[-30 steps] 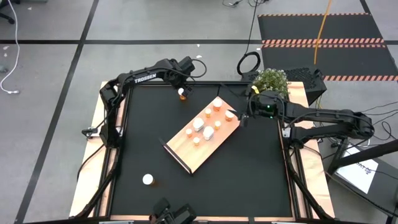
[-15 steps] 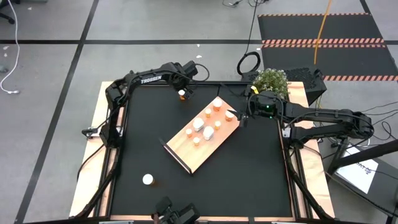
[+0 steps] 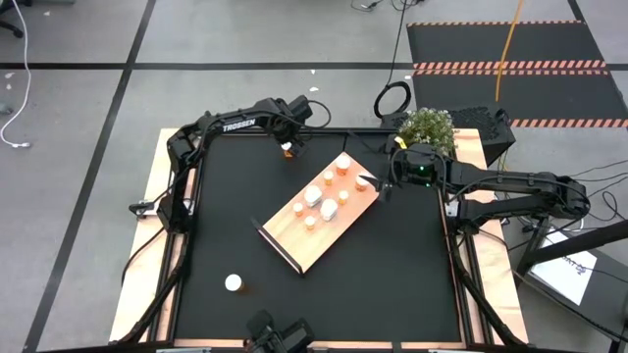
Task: Pick and place medicine bottles onto shelf by color
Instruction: Put the large orange pill bottle on the shelf
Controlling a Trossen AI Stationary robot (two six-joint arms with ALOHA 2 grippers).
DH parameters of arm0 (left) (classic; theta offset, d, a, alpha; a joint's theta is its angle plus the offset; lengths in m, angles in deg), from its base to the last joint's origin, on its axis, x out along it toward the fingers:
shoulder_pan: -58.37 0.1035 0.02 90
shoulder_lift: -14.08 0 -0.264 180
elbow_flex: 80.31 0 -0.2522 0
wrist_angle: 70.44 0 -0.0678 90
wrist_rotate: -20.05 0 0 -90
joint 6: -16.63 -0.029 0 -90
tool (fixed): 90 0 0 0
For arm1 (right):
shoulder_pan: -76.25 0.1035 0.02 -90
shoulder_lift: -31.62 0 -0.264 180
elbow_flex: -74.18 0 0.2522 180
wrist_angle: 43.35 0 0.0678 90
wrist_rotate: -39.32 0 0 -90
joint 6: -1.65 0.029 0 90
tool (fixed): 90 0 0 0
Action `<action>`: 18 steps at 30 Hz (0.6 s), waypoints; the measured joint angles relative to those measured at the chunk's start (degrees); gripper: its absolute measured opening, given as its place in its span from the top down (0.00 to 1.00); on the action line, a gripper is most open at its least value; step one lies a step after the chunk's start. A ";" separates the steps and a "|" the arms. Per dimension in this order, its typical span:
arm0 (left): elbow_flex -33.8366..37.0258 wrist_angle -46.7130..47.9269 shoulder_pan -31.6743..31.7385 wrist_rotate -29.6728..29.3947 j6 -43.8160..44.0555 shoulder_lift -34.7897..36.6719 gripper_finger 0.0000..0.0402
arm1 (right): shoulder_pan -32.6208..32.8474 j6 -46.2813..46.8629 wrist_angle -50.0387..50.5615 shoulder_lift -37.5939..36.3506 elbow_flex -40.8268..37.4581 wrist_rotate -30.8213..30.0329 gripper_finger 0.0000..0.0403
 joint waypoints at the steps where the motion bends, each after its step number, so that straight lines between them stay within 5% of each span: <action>1: 0.00 0.02 -0.09 0.00 0.00 0.00 0.27 | 0.00 0.00 0.06 -0.01 0.00 0.69 0.22; 10: -0.06 -0.09 -0.44 1.09 -1.18 0.00 0.47 | 0.02 0.07 0.28 -0.01 0.00 1.27 0.22; 18: -0.13 -0.18 -0.70 1.73 -2.08 0.09 0.53 | 0.02 0.07 0.28 -0.01 0.00 1.27 0.22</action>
